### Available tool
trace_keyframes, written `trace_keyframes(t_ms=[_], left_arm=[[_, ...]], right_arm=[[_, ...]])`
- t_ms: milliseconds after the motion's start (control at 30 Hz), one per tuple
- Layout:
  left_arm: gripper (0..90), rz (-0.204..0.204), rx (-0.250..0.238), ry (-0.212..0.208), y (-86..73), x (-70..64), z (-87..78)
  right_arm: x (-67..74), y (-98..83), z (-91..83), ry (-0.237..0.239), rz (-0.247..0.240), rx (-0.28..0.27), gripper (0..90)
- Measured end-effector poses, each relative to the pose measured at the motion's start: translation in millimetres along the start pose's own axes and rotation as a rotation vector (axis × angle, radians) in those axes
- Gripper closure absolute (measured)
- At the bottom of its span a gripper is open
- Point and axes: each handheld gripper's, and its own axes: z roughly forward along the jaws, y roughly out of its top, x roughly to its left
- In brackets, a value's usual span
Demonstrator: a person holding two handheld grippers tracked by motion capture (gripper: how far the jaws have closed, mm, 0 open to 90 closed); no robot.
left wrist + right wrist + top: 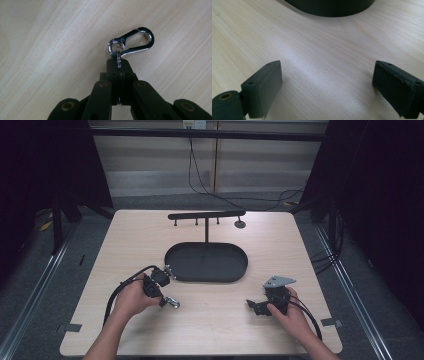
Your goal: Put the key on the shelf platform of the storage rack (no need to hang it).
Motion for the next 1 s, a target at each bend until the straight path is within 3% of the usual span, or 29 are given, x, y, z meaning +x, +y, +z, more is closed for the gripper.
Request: trace_keyframes(t_ms=[300,600,1000], left_arm=[[89.2,-0.017,-0.018,0.002,4.2,-1.4,-18.5],[89.2,-0.015,0.002,0.013,15.4,-6.5,-45.6],[89.1,-0.031,-0.019,-0.007,31.4,-5.5,-67.4]], right_arm=[[-0.1,0.0,0.0,0.0,-0.001,0.0,8.7],[-0.1,0.0,0.0,0.0,-0.002,0.0,8.7],[-0.1,0.0,0.1,0.0,-0.002,-0.001,8.7]])
